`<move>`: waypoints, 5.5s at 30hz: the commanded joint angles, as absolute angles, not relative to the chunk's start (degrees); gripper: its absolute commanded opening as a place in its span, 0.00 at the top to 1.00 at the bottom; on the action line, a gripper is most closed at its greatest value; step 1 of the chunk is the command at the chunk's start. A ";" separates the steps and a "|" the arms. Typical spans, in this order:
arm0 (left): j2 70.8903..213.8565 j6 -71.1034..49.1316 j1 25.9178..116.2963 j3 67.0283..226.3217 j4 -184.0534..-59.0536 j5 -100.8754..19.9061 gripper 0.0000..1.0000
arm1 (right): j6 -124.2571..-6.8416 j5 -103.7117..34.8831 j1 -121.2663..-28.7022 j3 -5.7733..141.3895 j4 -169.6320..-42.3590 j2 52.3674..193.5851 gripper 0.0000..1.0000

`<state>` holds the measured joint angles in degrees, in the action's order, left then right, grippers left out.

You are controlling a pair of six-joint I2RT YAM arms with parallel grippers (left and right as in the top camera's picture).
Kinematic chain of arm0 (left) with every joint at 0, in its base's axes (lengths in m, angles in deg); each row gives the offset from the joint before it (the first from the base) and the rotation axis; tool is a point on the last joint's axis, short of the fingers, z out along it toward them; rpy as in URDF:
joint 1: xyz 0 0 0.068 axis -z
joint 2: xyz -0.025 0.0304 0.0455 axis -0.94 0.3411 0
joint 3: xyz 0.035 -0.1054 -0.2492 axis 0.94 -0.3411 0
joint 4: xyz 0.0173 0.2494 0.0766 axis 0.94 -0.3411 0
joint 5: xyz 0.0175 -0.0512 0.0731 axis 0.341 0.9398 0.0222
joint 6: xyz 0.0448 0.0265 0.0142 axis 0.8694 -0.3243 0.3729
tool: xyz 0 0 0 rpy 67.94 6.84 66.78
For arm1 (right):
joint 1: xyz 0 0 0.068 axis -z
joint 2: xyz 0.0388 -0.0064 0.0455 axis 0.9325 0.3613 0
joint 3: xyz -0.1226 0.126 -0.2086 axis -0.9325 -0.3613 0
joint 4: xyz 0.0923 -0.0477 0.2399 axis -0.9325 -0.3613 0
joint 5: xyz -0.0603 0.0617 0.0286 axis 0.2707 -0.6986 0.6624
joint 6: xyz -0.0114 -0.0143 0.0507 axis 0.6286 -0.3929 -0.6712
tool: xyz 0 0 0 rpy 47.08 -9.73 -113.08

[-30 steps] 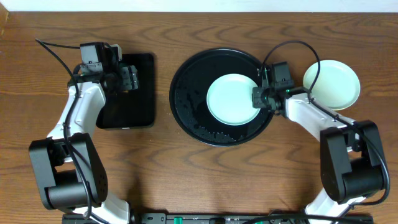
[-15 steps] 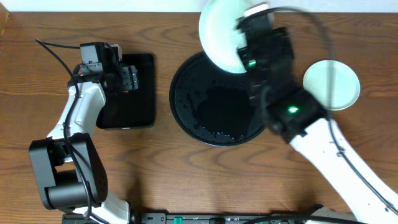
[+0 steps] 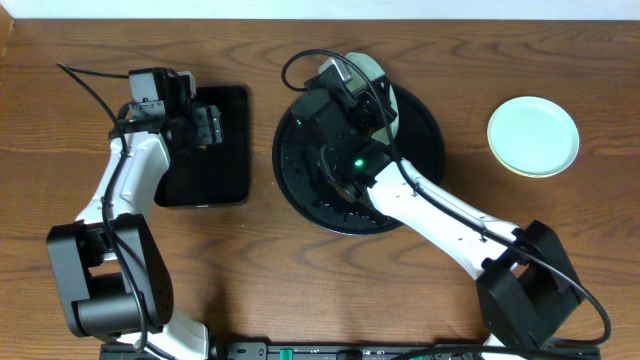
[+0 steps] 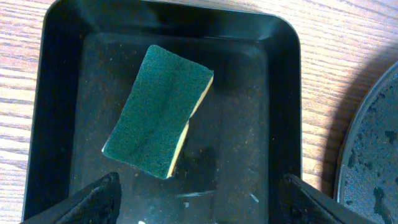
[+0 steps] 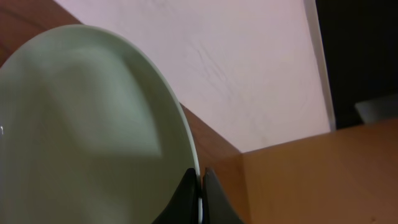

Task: Clean dirty plates on tray and stack at the side

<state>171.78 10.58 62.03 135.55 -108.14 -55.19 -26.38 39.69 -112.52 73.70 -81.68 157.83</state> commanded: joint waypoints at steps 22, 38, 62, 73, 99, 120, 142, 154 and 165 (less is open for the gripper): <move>172.33 11.12 61.94 134.92 -108.32 -55.76 0.19 | -61.66 -36.59 -39.61 74.11 -110.88 160.65 0.99; 172.33 11.12 61.94 134.92 -108.32 -55.76 0.19 | -43.52 -45.27 -52.57 80.54 -121.33 161.39 0.29; 172.33 11.12 61.94 134.92 -108.32 -55.76 0.19 | -40.87 -36.26 -72.77 80.45 -123.34 161.39 0.01; 172.33 11.12 61.94 134.92 -108.32 -55.76 0.19 | -40.85 -36.02 -76.09 80.10 -123.34 141.52 0.01; 172.33 11.12 61.94 134.92 -108.32 -55.76 0.19 | -42.29 -35.12 -73.44 16.59 -68.50 54.64 0.01; 172.33 11.12 61.94 134.92 -108.32 -55.76 0.19 | -42.77 -25.73 -72.72 -5.75 -77.55 52.48 0.01; 172.33 11.12 61.94 134.92 -108.32 -55.76 0.19 | -42.80 -25.77 -71.41 -5.75 -77.53 52.52 0.01; 172.33 11.12 61.94 134.92 -108.32 -55.76 0.19 | -42.80 -25.77 -71.41 -5.75 -77.53 52.52 0.01; 168.94 11.12 62.03 134.92 -108.34 -55.76 0.19 | -42.80 -25.77 -71.41 -5.75 -77.53 52.52 0.01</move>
